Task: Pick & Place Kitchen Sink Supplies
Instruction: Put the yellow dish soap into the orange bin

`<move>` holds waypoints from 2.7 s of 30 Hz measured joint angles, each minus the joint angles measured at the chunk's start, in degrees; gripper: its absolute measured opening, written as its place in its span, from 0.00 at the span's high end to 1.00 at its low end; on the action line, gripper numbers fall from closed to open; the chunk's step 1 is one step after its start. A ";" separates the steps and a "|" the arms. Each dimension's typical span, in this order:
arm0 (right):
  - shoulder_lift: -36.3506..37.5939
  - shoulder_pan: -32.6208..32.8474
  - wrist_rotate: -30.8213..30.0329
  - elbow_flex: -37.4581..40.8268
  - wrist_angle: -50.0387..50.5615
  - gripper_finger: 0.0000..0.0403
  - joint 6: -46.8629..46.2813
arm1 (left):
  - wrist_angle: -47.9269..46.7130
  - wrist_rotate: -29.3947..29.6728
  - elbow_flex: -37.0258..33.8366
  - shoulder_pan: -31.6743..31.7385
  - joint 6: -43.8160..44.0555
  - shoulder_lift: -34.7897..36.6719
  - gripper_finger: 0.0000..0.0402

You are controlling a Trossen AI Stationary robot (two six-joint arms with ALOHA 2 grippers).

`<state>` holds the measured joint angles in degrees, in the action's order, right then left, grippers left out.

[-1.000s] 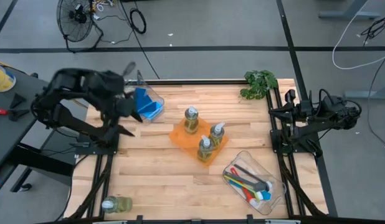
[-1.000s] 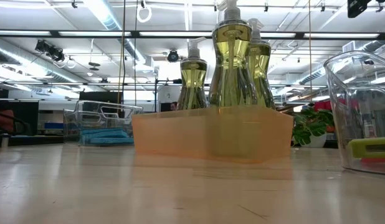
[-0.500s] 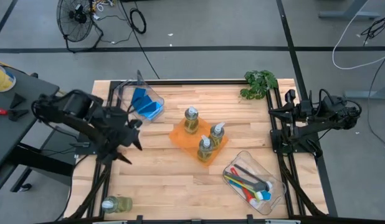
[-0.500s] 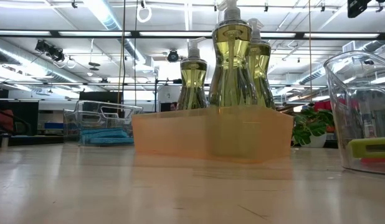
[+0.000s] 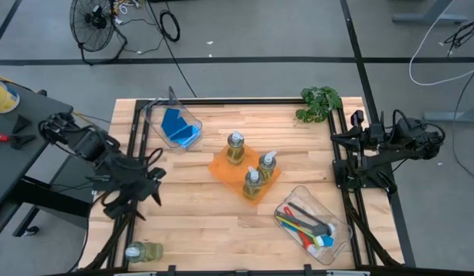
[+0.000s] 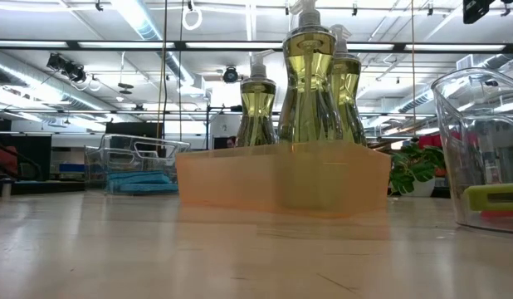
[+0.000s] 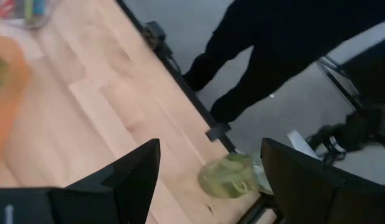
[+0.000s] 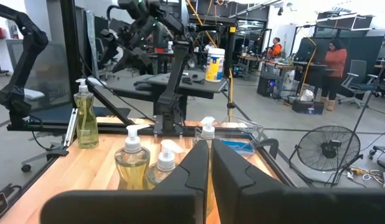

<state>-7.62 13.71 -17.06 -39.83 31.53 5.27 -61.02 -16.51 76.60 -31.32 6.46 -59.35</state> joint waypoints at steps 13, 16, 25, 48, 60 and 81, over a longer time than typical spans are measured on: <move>0.00 -0.01 -0.01 0.00 0.00 0.95 0.00 | 5.83 -0.01 -11.65 -7.96 -0.09 11.27 0.29; 0.00 -0.01 0.00 0.00 0.00 0.95 0.00 | 8.92 -0.15 -15.23 -9.43 -0.46 13.90 0.29; 0.00 -0.01 -0.01 0.00 0.00 0.95 0.00 | 13.22 -1.26 -23.70 -14.52 -2.25 18.93 0.29; 0.00 -0.02 -0.02 0.00 0.00 0.95 -0.01 | 29.82 6.41 -33.88 -22.21 -2.27 19.23 0.29; -0.02 -0.01 0.00 0.00 0.01 0.95 0.00 | 33.39 6.40 -33.88 -27.48 -2.67 16.71 0.29; -0.02 -0.02 0.00 0.00 0.02 0.95 0.01 | 37.36 6.21 -33.88 -29.37 -4.39 15.47 0.29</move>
<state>-7.64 13.70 -17.06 -39.83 31.55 5.28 -23.66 -10.30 42.72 -60.69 2.07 -43.88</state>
